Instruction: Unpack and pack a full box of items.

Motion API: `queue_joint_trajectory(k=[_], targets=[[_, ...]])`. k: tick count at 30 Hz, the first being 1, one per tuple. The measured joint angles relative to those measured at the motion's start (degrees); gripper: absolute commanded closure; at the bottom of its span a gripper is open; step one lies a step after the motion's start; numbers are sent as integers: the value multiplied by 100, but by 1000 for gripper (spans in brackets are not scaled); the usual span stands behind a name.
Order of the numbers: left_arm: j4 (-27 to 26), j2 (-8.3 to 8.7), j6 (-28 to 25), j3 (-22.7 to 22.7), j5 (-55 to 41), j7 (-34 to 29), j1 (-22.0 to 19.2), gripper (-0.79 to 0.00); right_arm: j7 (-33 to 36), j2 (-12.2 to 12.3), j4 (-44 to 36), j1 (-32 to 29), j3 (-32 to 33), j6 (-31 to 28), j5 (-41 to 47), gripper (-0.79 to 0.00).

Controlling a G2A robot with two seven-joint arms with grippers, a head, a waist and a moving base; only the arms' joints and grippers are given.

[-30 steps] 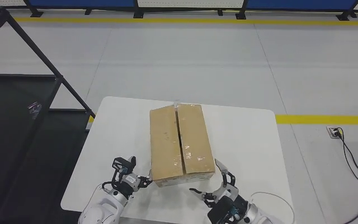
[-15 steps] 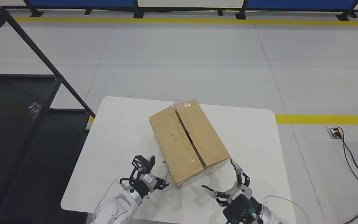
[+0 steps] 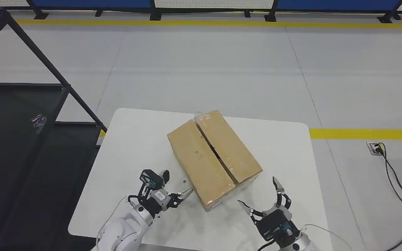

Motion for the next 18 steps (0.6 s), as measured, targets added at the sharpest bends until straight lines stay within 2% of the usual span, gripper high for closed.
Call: queue_joint_trajectory(k=[5,7,9,11,18], targets=[[-99,42,346,-605,-417,183,188,-785,303,-39,1,6,-393,272,-358,-785],[-98,46,523,-782,-575,248,225,-785,512,-92,-22,-53,-629,752,-450,-785],[-87,36,802,-905,-706,335,248,-785,676,-176,10,-135,-905,1592,-416,-785],[-89,22,1027,-939,-834,334,251,-785,756,-226,92,-147,-1169,2126,-487,-785],[-94,21,1066,-940,-858,318,248,-785,764,-233,102,-134,-1222,2181,-419,-785]])
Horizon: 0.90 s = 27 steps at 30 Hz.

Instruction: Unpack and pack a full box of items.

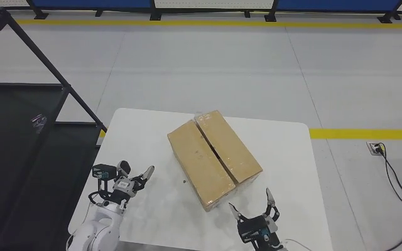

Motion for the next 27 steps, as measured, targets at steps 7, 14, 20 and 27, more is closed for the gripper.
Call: queue_joint_trajectory(k=[7,14,20,27], targets=[[-4,0,10,1,3,0,12,-785,-79,-11,62,-1,-185,-159,-112,-785],[-1,-11,133,-23,34,71,79,-785,60,-161,748,177,-1045,203,-436,-785],[28,-22,168,6,69,89,37,-785,152,-442,1402,521,-1682,1623,-56,-785],[48,-28,144,10,123,114,25,-785,118,-716,2080,1145,-2128,2124,282,-785]])
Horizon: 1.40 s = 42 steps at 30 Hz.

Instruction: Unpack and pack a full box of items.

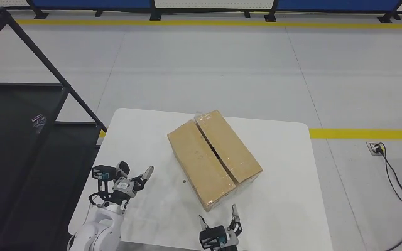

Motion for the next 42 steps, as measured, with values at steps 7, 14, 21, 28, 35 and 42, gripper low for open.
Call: queue_joint_trajectory(k=[7,14,21,28,35,42], targets=[[2,-4,15,-67,-26,76,67,-785,18,-203,388,511,-106,77,366,-785],[-24,-5,39,-165,-80,136,160,-785,-5,-246,430,589,148,51,436,-785],[-58,-12,74,-219,-119,186,199,-785,115,-222,224,467,553,-50,409,-785],[-84,-18,82,-250,-116,190,227,-785,186,-172,-28,291,1004,-362,498,-785],[-90,-23,90,-265,-90,170,231,-785,245,-99,-289,74,1515,-842,669,-785],[-92,-26,66,-288,-69,175,240,-785,302,-33,-465,-99,2010,-1208,713,-785]])
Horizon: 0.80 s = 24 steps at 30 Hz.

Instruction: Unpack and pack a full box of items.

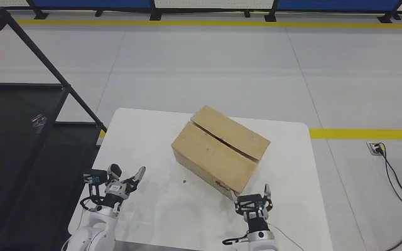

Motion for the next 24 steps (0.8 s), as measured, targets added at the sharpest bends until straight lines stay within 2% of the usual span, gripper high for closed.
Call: queue_joint_trajectory(k=[7,13,18,24], targets=[[-26,-9,16,2,5,31,54,-785,169,15,-2,12,290,-132,39,-785],[-74,-9,69,-81,30,57,147,-785,55,22,-186,-100,524,-205,277,-785],[-204,-5,94,-153,3,37,253,-785,-120,72,-575,-361,676,-907,394,-785],[-199,-5,92,-151,4,38,249,-785,-115,71,-561,-354,672,-777,389,-785]])
